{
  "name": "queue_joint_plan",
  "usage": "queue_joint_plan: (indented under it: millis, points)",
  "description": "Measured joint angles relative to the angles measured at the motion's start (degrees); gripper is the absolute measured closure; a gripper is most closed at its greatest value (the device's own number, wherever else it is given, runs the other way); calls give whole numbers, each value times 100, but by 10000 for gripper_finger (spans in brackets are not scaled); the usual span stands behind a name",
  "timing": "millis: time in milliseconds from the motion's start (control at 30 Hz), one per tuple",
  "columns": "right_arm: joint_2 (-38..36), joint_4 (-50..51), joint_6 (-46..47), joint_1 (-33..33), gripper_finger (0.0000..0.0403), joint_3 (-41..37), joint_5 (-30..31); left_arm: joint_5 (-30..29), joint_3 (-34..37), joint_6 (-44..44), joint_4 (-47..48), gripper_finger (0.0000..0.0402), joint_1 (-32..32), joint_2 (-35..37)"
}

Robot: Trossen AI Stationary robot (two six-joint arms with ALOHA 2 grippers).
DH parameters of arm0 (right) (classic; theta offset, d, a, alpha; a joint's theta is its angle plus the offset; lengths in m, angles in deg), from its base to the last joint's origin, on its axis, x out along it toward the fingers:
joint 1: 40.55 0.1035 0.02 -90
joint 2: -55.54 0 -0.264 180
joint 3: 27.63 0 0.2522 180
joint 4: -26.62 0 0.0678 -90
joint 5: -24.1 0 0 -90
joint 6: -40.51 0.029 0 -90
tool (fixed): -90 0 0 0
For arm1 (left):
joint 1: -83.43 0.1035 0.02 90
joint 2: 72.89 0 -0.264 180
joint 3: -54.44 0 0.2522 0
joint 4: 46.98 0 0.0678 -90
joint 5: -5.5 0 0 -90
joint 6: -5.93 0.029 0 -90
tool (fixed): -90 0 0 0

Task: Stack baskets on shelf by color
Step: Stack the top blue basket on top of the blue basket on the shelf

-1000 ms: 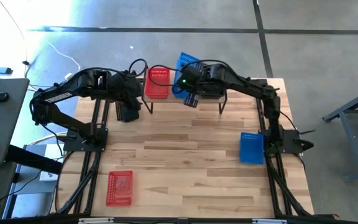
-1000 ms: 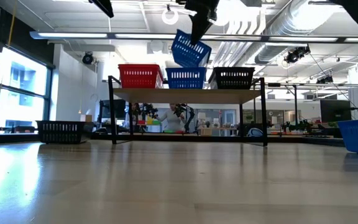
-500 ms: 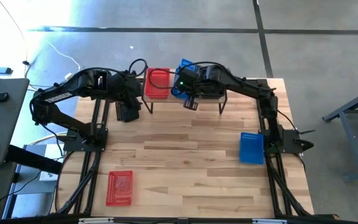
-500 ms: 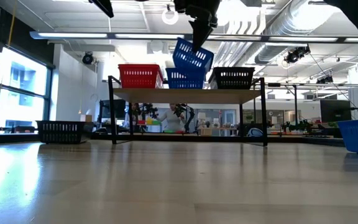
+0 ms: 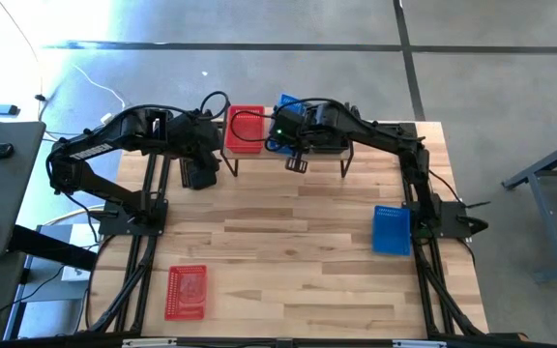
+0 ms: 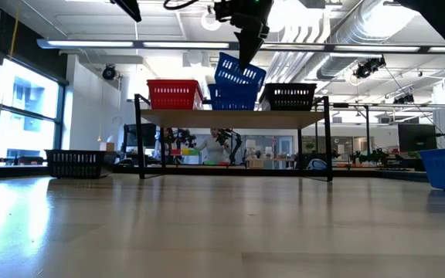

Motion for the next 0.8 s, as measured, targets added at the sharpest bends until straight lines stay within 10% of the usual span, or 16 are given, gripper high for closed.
queue_joint_plan:
  millis: [800]
  points:
    - [1, -242, 46, 9, 305, 0, 248, 1, 0, -44, 7, 236, 1, 0]
